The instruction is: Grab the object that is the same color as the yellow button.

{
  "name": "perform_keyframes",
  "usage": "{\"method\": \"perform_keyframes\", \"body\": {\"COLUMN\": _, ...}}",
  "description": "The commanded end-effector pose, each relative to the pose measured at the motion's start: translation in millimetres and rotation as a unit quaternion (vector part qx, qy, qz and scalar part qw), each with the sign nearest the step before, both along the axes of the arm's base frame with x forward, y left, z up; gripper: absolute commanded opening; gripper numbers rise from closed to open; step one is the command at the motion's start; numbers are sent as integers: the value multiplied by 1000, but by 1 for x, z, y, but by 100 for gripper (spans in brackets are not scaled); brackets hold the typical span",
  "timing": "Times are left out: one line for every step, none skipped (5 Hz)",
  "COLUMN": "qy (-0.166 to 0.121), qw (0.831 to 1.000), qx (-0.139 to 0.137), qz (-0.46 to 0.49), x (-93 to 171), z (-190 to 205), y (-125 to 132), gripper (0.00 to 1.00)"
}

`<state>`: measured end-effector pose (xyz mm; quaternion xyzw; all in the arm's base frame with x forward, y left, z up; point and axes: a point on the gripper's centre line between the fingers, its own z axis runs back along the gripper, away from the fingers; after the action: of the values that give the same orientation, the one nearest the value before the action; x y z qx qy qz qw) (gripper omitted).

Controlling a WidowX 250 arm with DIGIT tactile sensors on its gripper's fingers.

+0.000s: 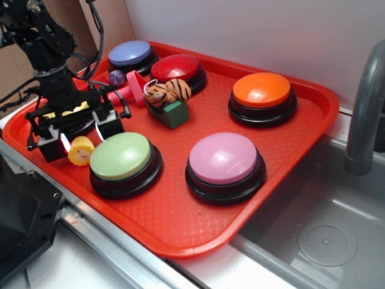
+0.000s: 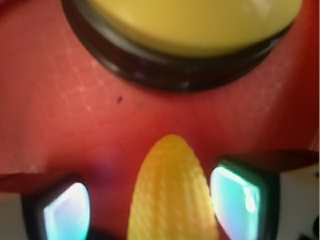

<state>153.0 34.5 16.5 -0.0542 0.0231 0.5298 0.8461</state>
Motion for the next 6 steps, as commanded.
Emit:
{"method": "perform_keyframes", "body": {"qy": -4, "qw": 1000, "qx": 9, "qz": -6, "x": -2, "z": -1, "y": -4, "gripper": 0}}
{"method": "perform_keyframes", "body": {"qy": -8, "qw": 1000, "qx": 14, "qz": -5, "x": -2, "z": 3, "y": -4, "gripper": 0}}
{"method": "perform_keyframes", "body": {"qy": -11, "qw": 999, "qx": 29, "qz": -17, "x": 2, "z": 10, "y": -2, "gripper": 0}}
{"method": "perform_keyframes", "body": {"qy": -4, "qw": 995, "qx": 55, "qz": -83, "x": 13, "z": 31, "y": 6, "gripper": 0}}
{"method": "perform_keyframes", "body": {"qy": -7, "qw": 982, "qx": 75, "qz": -175, "x": 32, "z": 64, "y": 6, "gripper": 0}}
{"method": "perform_keyframes", "body": {"qy": -21, "qw": 956, "qx": 101, "qz": -275, "x": 49, "z": 97, "y": -7, "gripper": 0}}
